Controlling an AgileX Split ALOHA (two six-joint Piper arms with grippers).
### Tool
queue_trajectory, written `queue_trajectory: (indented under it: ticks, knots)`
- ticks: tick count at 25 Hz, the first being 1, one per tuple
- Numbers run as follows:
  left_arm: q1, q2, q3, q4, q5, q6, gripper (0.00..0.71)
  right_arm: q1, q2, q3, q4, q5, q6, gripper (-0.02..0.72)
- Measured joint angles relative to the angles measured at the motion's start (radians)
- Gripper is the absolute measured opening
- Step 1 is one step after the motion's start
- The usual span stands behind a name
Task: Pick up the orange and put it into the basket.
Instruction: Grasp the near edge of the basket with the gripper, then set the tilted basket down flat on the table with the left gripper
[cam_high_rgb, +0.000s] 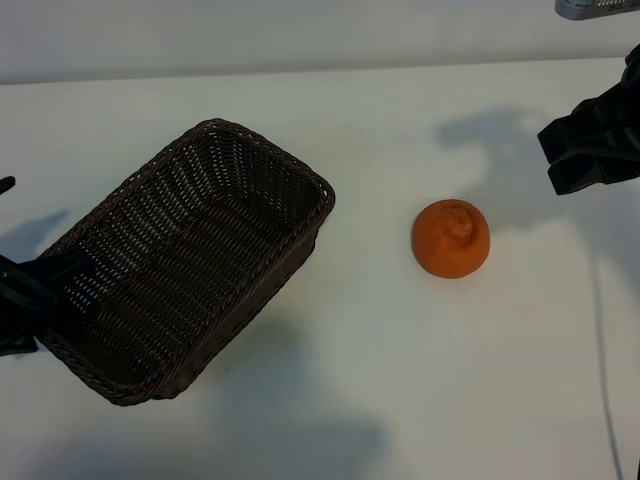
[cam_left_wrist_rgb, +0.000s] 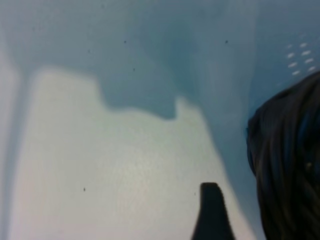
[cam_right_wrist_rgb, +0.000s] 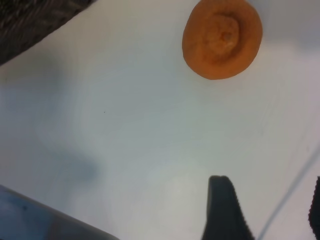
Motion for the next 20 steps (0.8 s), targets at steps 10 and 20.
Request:
queue_trajectory:
  ticks: [10,20]
  knots:
    - [0.003,0.033,-0.006,-0.032,-0.027,-0.027,0.227,0.0,0.0,0.0,0.0,-0.001,0.0,0.416]
    - [0.005,0.041,-0.199,-0.1,0.22,0.053,0.179,0.0,0.0,0.0,0.0,-0.001,0.0,0.415]
